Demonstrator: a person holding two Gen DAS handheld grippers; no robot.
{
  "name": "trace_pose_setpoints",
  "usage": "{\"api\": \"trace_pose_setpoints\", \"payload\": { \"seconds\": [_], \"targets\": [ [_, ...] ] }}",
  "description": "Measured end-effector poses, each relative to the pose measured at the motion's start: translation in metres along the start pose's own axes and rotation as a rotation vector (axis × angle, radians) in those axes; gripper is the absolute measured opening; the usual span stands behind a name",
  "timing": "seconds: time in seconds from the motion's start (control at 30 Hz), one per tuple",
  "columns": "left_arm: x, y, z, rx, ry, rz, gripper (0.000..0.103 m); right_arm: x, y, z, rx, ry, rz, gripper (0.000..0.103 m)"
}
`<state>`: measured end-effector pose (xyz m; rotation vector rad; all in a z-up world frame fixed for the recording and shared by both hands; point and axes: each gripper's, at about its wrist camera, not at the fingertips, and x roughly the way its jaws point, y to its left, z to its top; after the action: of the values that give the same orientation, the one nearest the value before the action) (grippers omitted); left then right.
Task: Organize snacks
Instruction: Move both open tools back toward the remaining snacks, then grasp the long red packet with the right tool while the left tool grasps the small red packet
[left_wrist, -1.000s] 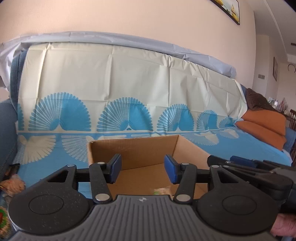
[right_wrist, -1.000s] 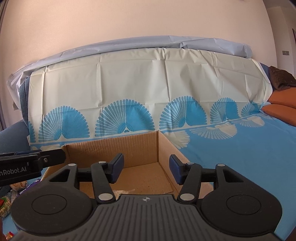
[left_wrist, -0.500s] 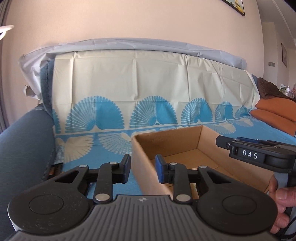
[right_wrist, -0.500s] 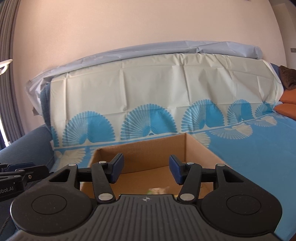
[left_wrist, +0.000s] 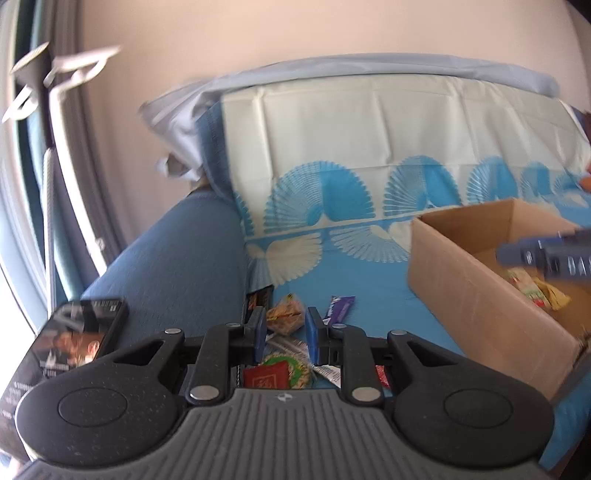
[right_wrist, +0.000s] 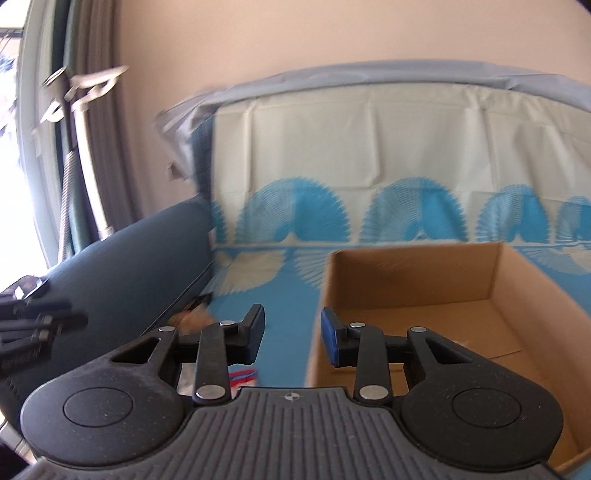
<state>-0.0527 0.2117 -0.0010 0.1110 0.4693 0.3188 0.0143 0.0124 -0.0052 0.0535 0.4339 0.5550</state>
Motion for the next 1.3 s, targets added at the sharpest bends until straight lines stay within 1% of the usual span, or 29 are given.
{"api": "trace_pose_setpoints", "payload": {
  "seconds": [0.1, 0.27, 0.37, 0.47, 0.53, 0.57, 0.63, 0.67, 0.7, 0.77, 0.83, 0.9, 0.93, 1.07, 1.2, 1.23, 1.27, 1.3],
  "targets": [
    [0.013, 0.011, 0.001, -0.077, 0.046, 0.003, 0.025, 0.006, 0.021, -0.009, -0.076, 0.024, 0.054, 0.035],
    [0.032, 0.017, 0.001, -0.109, 0.105, 0.01, 0.025, 0.018, 0.047, -0.024, -0.202, 0.064, 0.124, 0.035],
    [0.045, 0.018, 0.0, -0.116, 0.156, 0.034, 0.025, 0.026, 0.052, -0.033, -0.225, 0.09, 0.146, 0.036],
    [0.056, 0.021, -0.004, -0.122, 0.202, 0.062, 0.025, 0.042, 0.054, -0.044, -0.23, 0.147, 0.154, 0.037],
    [0.064, 0.022, -0.006, -0.117, 0.24, 0.067, 0.026, 0.051, 0.055, -0.048, -0.212, 0.174, 0.165, 0.042],
    [0.068, 0.022, -0.007, -0.113, 0.261, 0.067, 0.026, 0.055, 0.056, -0.05, -0.206, 0.184, 0.17, 0.048],
    [0.077, 0.018, -0.007, -0.093, 0.294, 0.061, 0.026, 0.065, 0.061, -0.055, -0.209, 0.207, 0.163, 0.054],
    [0.081, 0.015, -0.008, -0.076, 0.314, 0.057, 0.029, 0.071, 0.063, -0.057, -0.209, 0.217, 0.159, 0.058],
    [0.086, 0.011, -0.009, -0.057, 0.336, 0.053, 0.032, 0.077, 0.065, -0.059, -0.207, 0.225, 0.155, 0.063],
    [0.096, 0.001, -0.012, -0.014, 0.363, 0.059, 0.044, 0.087, 0.067, -0.062, -0.205, 0.237, 0.136, 0.069],
    [0.104, -0.009, -0.015, 0.034, 0.386, 0.078, 0.051, 0.098, 0.067, -0.063, -0.2, 0.244, 0.109, 0.074],
    [0.112, -0.019, -0.02, 0.08, 0.408, 0.109, 0.052, 0.108, 0.066, -0.065, -0.195, 0.26, 0.083, 0.084],
    [0.116, -0.022, -0.022, 0.097, 0.415, 0.126, 0.052, 0.112, 0.066, -0.066, -0.192, 0.273, 0.075, 0.086],
    [0.134, -0.029, -0.031, 0.152, 0.468, 0.154, 0.051, 0.129, 0.063, -0.074, -0.185, 0.346, 0.036, 0.087],
    [0.143, -0.033, -0.038, 0.197, 0.496, 0.183, 0.051, 0.137, 0.063, -0.08, -0.186, 0.372, 0.029, 0.086],
    [0.144, -0.033, -0.04, 0.201, 0.496, 0.188, 0.049, 0.139, 0.062, -0.08, -0.18, 0.384, 0.029, 0.085],
    [0.144, -0.033, -0.041, 0.2, 0.495, 0.191, 0.042, 0.14, 0.061, -0.081, -0.17, 0.397, 0.029, 0.082],
    [0.144, -0.032, -0.041, 0.196, 0.499, 0.193, 0.038, 0.142, 0.058, -0.082, -0.154, 0.408, 0.033, 0.08]
  ]
}}
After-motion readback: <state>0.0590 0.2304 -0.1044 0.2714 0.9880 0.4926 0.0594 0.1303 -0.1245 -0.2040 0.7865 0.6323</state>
